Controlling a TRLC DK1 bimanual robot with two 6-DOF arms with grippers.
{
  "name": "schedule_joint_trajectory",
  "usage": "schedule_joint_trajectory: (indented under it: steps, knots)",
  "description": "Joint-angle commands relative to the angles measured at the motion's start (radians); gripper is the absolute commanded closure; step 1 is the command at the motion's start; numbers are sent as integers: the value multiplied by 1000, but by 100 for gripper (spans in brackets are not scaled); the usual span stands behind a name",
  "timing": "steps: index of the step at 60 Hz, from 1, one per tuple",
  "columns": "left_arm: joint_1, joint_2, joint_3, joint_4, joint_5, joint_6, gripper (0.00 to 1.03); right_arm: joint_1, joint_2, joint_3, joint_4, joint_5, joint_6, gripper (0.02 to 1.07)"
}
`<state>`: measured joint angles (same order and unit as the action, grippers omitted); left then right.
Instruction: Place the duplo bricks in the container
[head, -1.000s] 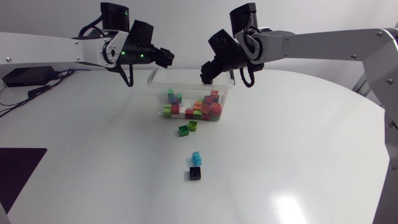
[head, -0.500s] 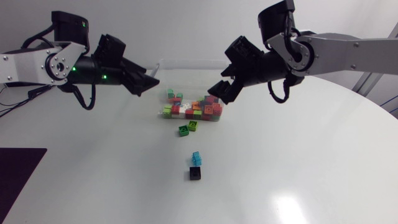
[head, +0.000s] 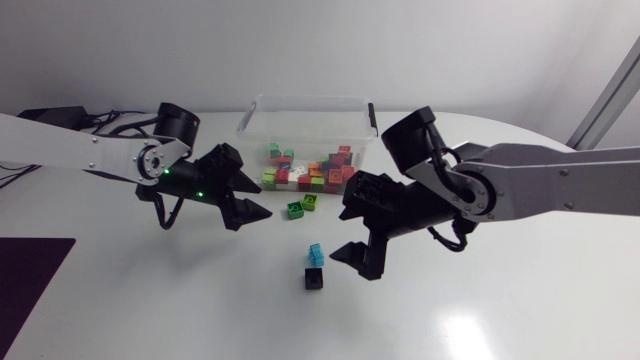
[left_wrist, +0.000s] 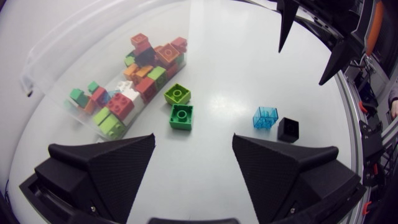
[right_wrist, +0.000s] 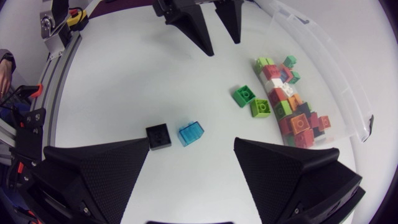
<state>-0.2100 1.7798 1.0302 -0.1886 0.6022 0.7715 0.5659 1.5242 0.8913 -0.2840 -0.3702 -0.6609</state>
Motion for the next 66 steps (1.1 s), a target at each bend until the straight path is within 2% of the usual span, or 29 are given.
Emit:
schedule_joint_trajectory:
  steps: [1, 23, 42, 66]
  knots:
    - [-31, 72, 2, 6, 13, 54, 17, 20, -12, -37, -4, -3, -39, 9]
    - [-83, 248, 97, 100, -9, 60, 17, 91, 116, -43, -7, 4, -69, 9]
    - [-95, 352, 228, 98, -7, 58, 17, 123, 235, -9, -17, 5, -85, 9]
    - [-103, 391, 281, 101, -5, 66, 17, 94, 330, 98, -30, 7, -115, 9]
